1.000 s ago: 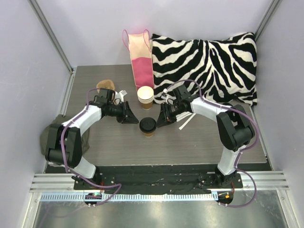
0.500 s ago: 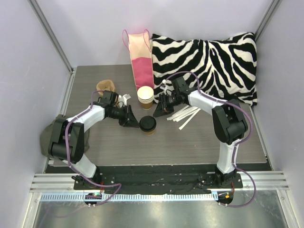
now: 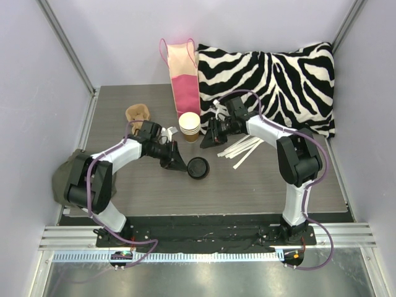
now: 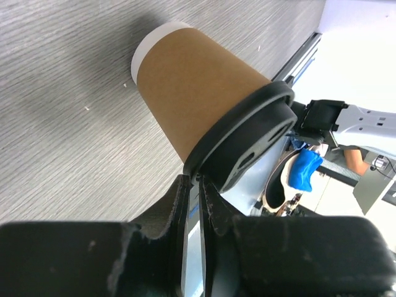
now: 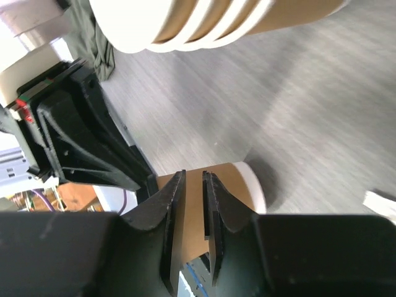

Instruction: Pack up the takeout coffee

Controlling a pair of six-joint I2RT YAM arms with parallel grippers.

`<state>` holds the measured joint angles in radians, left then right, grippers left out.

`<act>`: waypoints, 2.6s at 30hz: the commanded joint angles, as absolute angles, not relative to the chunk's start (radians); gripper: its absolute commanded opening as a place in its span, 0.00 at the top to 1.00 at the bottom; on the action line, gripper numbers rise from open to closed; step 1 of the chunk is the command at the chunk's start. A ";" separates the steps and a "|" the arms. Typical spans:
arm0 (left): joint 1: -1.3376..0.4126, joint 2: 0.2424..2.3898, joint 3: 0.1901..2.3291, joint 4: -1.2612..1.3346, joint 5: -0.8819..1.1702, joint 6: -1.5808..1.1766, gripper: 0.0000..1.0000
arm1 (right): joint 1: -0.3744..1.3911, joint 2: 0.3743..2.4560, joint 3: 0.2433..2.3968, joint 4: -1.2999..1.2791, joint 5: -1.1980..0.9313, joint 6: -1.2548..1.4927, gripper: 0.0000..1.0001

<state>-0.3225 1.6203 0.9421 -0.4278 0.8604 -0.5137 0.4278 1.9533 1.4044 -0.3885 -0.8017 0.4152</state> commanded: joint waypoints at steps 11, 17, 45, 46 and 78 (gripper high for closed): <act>-0.322 1.566 0.986 -0.330 0.907 -0.621 0.80 | 0.285 1.890 1.488 -0.495 -0.827 0.324 0.60; -0.325 1.539 0.997 -0.253 0.942 -0.658 0.78 | 0.284 1.750 1.338 -0.486 -0.909 0.374 0.63; -0.525 1.779 1.164 -0.224 0.758 -0.683 0.83 | 0.347 1.704 1.170 -0.512 -0.623 0.337 0.69; -0.523 1.784 1.164 -0.225 0.755 -0.683 0.83 | 0.351 1.706 1.167 -0.512 -0.620 0.331 0.69; -0.500 1.839 1.154 -0.249 0.779 -0.656 0.99 | 0.380 1.839 1.179 -0.515 -0.600 0.265 0.91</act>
